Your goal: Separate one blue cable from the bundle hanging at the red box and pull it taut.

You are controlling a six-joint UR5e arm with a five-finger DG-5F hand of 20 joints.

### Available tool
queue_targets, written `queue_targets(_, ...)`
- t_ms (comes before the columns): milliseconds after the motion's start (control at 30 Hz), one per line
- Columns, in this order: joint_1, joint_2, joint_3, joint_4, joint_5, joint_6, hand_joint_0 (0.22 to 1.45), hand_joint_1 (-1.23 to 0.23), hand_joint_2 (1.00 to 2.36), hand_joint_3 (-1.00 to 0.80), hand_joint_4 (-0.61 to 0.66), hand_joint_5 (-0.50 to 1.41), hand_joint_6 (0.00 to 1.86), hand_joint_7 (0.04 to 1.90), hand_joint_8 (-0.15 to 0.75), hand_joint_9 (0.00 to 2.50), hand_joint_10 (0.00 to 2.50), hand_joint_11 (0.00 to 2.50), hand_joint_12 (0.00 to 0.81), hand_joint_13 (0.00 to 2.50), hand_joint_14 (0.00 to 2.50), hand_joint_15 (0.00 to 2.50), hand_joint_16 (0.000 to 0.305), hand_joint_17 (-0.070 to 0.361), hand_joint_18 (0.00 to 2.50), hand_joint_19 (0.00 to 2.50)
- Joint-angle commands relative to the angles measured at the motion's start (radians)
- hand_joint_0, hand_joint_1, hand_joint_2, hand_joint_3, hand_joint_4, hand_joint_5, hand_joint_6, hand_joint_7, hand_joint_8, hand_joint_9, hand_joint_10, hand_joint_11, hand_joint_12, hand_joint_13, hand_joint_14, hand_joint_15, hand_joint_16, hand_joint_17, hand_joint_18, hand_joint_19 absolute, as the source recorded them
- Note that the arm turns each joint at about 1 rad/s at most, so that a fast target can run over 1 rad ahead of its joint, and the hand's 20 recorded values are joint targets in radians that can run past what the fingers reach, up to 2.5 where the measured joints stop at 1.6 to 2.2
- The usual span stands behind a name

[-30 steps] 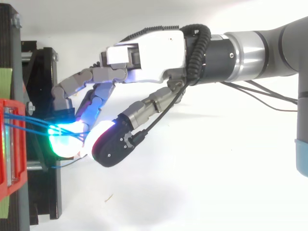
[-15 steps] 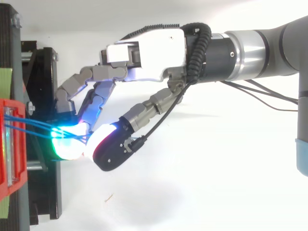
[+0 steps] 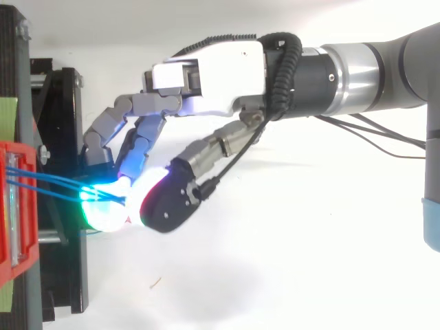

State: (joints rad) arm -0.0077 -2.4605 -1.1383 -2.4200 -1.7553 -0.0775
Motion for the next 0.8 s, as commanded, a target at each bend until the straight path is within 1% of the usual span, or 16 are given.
queue_targets(0, 0.000, 0.000, 0.000, -0.002, 0.000, 0.001, 0.62, -0.41, 1.00, -0.48, 0.16, -0.17, 0.86, 0.92, 0.310, 1.00, 0.02, 0.66, 0.326, 0.92, 0.01, 0.40, 0.030, 0.068, 0.80, 0.41)
queue_targets(133, 0.000, 0.000, 0.000, -0.002, 0.000, 0.001, 0.63, -0.47, 1.01, -0.35, 0.18, -0.16, 0.84, 0.93, 0.320, 1.00, 0.02, 0.66, 0.343, 0.92, 0.01, 0.39, 0.033, 0.075, 0.81, 0.41)
queue_targets(167, 0.000, 0.000, 0.000, -0.002, 0.000, 0.001, 0.62, -0.53, 1.01, -0.29, 0.20, -0.16, 0.84, 0.93, 0.346, 1.01, 0.02, 0.65, 0.368, 0.94, 0.01, 0.38, 0.038, 0.085, 0.85, 0.38)
queue_targets(233, 0.000, 0.000, 0.000, -0.002, 0.000, 0.001, 0.62, -0.60, 1.01, -0.26, 0.21, -0.17, 0.84, 0.91, 0.358, 1.01, 0.01, 0.65, 0.379, 0.95, 0.01, 0.38, 0.041, 0.092, 0.88, 0.36)
queue_targets(267, 0.000, 0.000, 0.000, -0.002, 0.000, 0.001, 0.63, -0.71, 1.00, -0.18, 0.24, -0.17, 0.85, 0.87, 0.371, 1.00, 0.01, 0.65, 0.396, 0.96, 0.01, 0.37, 0.044, 0.099, 0.91, 0.34)
queue_targets(300, 0.000, 0.000, 0.000, -0.002, 0.000, 0.001, 0.62, -0.73, 1.06, -0.18, 0.23, -0.17, 0.85, 0.87, 0.371, 1.01, 0.01, 0.66, 0.398, 0.96, 0.01, 0.37, 0.045, 0.101, 0.92, 0.34)
queue_targets(333, 0.000, 0.000, 0.000, -0.002, 0.000, 0.001, 0.61, -0.74, 1.07, -0.18, 0.23, -0.17, 0.85, 0.87, 0.374, 1.01, 0.01, 0.66, 0.401, 0.96, 0.01, 0.36, 0.045, 0.101, 0.92, 0.34)
queue_targets(400, 0.000, 0.000, 0.000, -0.002, 0.002, 0.002, 0.63, -0.74, 1.02, -0.16, 0.23, -0.17, 0.86, 0.87, 0.370, 1.00, 0.01, 0.66, 0.400, 0.95, 0.01, 0.36, 0.045, 0.100, 0.91, 0.34)
queue_targets(433, 0.000, 0.000, 0.000, -0.002, 0.002, 0.001, 0.64, -0.75, 1.00, -0.17, 0.21, -0.18, 0.86, 0.87, 0.358, 0.99, 0.02, 0.68, 0.393, 0.94, 0.01, 0.37, 0.043, 0.098, 0.91, 0.35)
queue_targets(533, 0.000, 0.000, 0.000, -0.004, 0.002, 0.001, 0.67, -0.77, 1.01, -0.21, 0.17, -0.19, 0.86, 0.85, 0.326, 0.93, 0.02, 0.69, 0.369, 0.90, 0.01, 0.38, 0.040, 0.090, 0.87, 0.37)
queue_targets(567, 0.000, 0.000, 0.000, -0.004, 0.002, 0.001, 0.68, -0.80, 1.01, -0.22, 0.17, -0.19, 0.87, 0.86, 0.317, 0.92, 0.01, 0.71, 0.362, 0.89, 0.01, 0.39, 0.038, 0.086, 0.86, 0.38)
queue_targets(667, 0.000, 0.000, 0.000, -0.004, 0.002, 0.001, 0.69, -0.82, 1.01, -0.33, 0.16, -0.20, 0.88, 0.88, 0.297, 0.89, 0.02, 0.73, 0.344, 0.86, 0.01, 0.40, 0.035, 0.079, 0.82, 0.39)
queue_targets(700, 0.000, 0.000, 0.000, -0.004, 0.002, 0.001, 0.67, -0.82, 1.01, -0.40, 0.17, -0.20, 0.89, 0.90, 0.293, 0.89, 0.02, 0.73, 0.341, 0.86, 0.01, 0.41, 0.034, 0.078, 0.82, 0.40)
queue_targets(733, 0.000, 0.000, 0.000, -0.004, 0.002, 0.001, 0.65, -0.81, 1.00, -0.43, 0.17, -0.20, 0.89, 0.89, 0.295, 0.89, 0.02, 0.74, 0.340, 0.86, 0.01, 0.40, 0.034, 0.077, 0.82, 0.40)
queue_targets(767, 0.000, 0.000, 0.000, -0.005, 0.000, 0.002, 0.63, -0.79, 1.00, -0.49, 0.17, -0.20, 0.89, 0.90, 0.295, 0.90, 0.02, 0.74, 0.338, 0.86, 0.01, 0.40, 0.034, 0.077, 0.81, 0.41)
